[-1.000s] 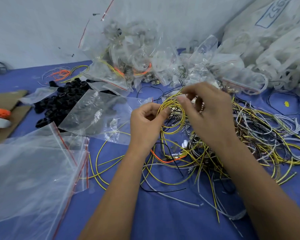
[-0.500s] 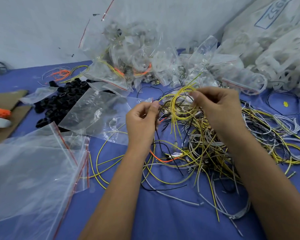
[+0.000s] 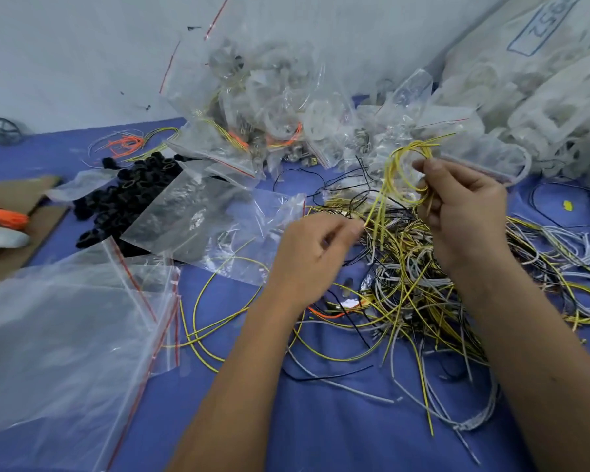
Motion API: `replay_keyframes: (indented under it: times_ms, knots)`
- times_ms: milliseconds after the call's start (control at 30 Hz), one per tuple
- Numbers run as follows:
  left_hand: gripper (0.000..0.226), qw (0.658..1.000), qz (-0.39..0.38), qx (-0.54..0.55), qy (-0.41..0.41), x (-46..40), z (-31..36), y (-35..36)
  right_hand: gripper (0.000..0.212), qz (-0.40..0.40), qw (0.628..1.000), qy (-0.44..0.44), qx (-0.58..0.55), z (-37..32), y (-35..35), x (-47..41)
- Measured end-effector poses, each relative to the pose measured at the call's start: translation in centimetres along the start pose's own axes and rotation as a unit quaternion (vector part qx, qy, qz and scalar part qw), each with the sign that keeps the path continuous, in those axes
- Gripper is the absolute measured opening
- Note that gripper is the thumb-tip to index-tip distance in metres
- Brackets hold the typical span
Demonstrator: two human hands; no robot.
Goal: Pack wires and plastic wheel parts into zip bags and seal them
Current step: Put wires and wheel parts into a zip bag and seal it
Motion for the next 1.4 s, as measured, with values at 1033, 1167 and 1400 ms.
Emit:
replay_keyframes:
  times_ms: [1033, 1167, 1400]
  knots:
    - [0.011, 0.94, 0.283, 0.046, -0.182, 0.9, -4.7, -7.6, 0.013, -0.185, 0.855, -0.055, 0.481, 2.7, 12.2, 0.5]
    - [0.021, 0.969, 0.225, 0.0, -0.104, 0.1, -2.8, -6.8, 0.02, -0.202, 0.851, -0.015, 0.484, 3.8, 13.1, 1.3]
    - [0.021, 0.963, 0.243, 0.07, -0.09, -0.1, -1.7, -6.2, 0.006, -0.007, 0.975, 0.217, -0.042, 5.9, 11.6, 1.5]
Point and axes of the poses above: each hand's wrist, its own x-axis away from the middle knuckle, its own y-axis out of the palm, z = x × y, the point moved 6 cm from there along -x, towards the middle knuckle, and after that the axes turned 7 degrees about y, right-handed, at the moved point
